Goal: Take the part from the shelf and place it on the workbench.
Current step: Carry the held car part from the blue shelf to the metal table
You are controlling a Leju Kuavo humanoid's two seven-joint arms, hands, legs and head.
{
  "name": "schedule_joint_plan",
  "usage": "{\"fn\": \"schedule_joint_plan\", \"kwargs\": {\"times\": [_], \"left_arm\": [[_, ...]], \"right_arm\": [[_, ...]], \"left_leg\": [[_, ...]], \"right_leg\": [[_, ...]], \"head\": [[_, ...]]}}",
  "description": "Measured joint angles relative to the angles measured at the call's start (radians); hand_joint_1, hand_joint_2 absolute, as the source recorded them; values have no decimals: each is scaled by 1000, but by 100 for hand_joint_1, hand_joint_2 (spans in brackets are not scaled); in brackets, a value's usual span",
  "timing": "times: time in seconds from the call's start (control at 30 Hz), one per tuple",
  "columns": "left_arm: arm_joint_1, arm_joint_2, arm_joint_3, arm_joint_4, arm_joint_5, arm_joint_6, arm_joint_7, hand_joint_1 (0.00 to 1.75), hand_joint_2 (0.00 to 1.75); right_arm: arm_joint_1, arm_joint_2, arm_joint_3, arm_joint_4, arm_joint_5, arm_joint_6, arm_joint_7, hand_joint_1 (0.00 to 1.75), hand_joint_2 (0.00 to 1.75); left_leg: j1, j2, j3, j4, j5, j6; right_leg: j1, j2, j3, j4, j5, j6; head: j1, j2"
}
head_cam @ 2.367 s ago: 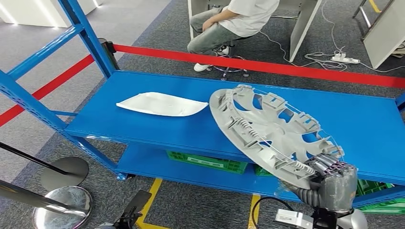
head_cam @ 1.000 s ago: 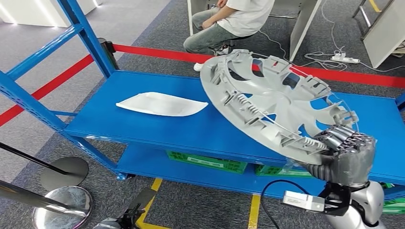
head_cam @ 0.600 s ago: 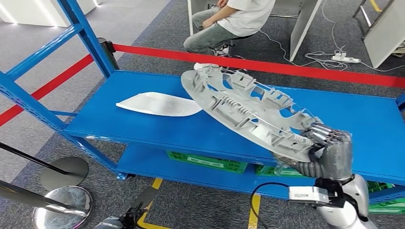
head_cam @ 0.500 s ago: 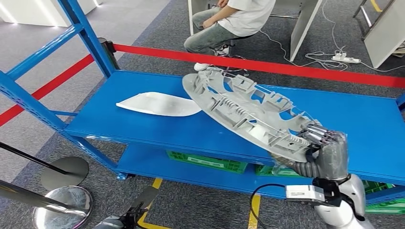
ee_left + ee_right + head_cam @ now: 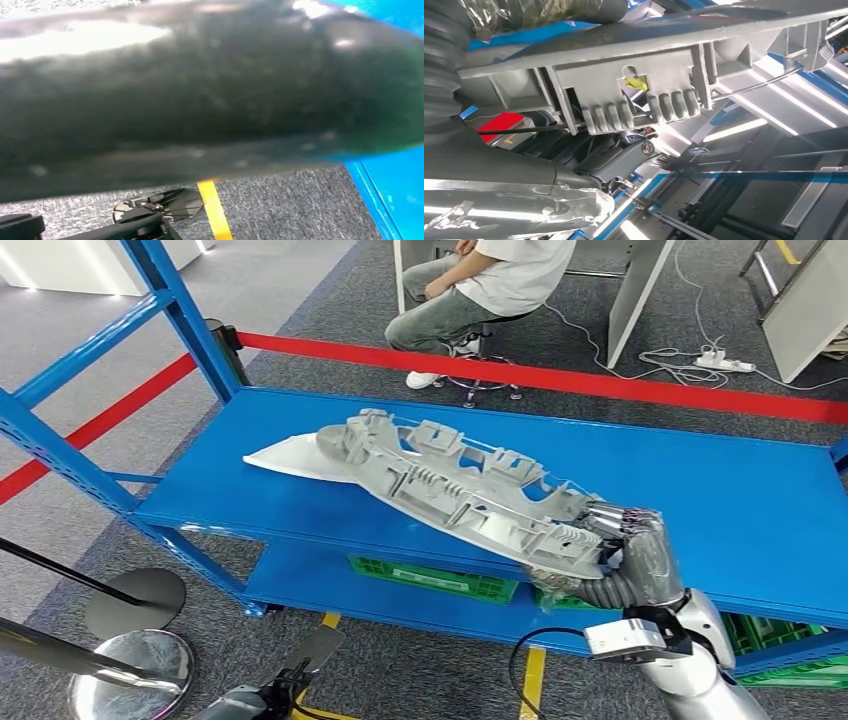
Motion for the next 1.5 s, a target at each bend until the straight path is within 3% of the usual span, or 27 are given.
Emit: {"fn": "schedule_joint_plan", "kwargs": {"times": [1.5], "left_arm": [[-15,-5,-25,0,5,6,12,0,0]], "right_arm": [[-1,78,69,24,-84,113,-84,175,175]], "left_leg": [[0,0,0,0,0,0]], "right_leg": [[0,0,0,0,0,0]], "head": [[0,0]]}}
